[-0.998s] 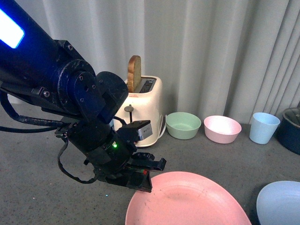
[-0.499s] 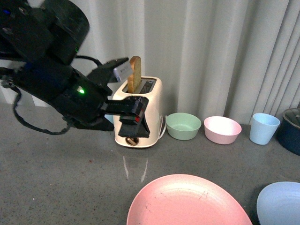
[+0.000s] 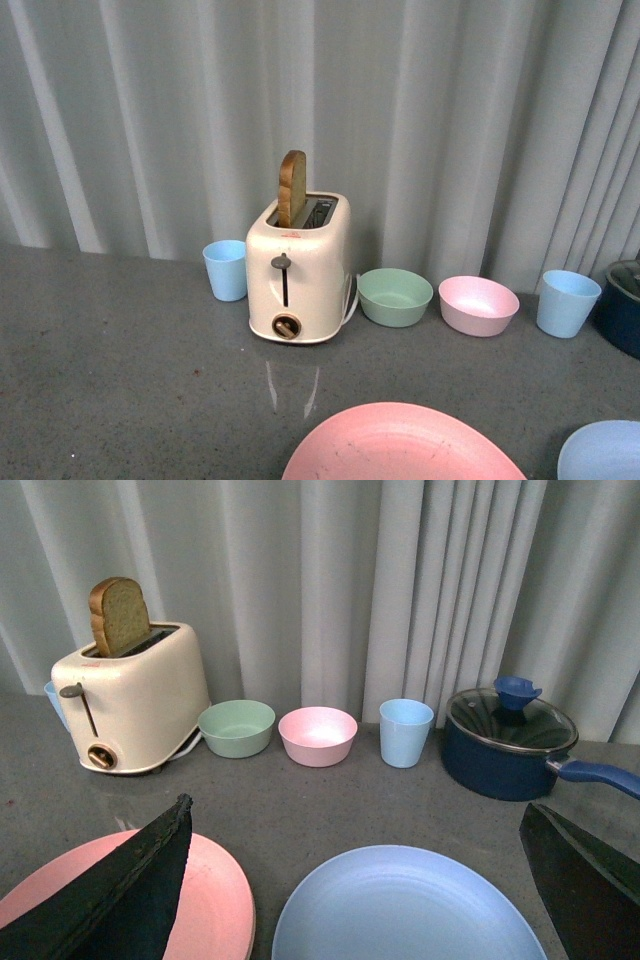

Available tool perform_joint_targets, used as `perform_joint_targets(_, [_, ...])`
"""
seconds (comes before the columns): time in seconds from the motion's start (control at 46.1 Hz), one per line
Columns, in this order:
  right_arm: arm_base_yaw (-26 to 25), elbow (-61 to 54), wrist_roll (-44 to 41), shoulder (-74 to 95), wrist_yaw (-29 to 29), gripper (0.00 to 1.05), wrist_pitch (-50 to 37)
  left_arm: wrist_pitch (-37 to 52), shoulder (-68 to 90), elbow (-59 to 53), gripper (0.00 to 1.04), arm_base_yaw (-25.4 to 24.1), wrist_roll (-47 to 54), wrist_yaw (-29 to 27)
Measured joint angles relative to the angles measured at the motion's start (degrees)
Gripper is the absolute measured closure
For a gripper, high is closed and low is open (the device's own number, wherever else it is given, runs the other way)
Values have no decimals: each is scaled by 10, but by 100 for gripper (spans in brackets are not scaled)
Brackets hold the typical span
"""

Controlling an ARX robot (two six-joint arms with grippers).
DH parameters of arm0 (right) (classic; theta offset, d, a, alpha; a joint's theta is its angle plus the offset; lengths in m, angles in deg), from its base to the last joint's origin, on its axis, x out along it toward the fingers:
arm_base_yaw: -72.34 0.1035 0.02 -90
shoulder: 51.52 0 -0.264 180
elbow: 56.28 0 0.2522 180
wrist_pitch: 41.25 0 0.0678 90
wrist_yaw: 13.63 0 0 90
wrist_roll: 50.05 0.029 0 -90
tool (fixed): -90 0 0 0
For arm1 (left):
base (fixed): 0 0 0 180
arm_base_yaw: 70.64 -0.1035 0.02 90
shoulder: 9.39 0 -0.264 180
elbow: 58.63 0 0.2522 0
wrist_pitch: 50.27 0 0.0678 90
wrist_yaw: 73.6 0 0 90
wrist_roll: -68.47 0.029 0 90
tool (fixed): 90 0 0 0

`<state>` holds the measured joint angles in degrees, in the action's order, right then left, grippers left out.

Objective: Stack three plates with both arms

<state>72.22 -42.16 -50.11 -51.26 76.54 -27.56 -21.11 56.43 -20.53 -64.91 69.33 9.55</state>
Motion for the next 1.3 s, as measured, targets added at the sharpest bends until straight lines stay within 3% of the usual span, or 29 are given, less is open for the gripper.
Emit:
perform_joint_targets(0.043, [0, 0, 0, 0, 0, 7, 0, 4, -20, -32, 77, -3, -2, 12])
perform_joint_targets(0.195, [0, 0, 0, 0, -2, 7, 0, 5, -52, -86, 101, -10, -4, 26])
perform_joint_targets(0.477, [0, 0, 0, 0, -1, 7, 0, -5, -133, -147, 101, -56, -9, 64])
perform_joint_targets(1.041, [0, 0, 0, 0, -1, 7, 0, -88, -311, -227, 101, -56, -9, 68])
perform_joint_targets(1.302, [0, 0, 0, 0, -1, 7, 0, -166, -396, -228, 101, -56, -9, 68])
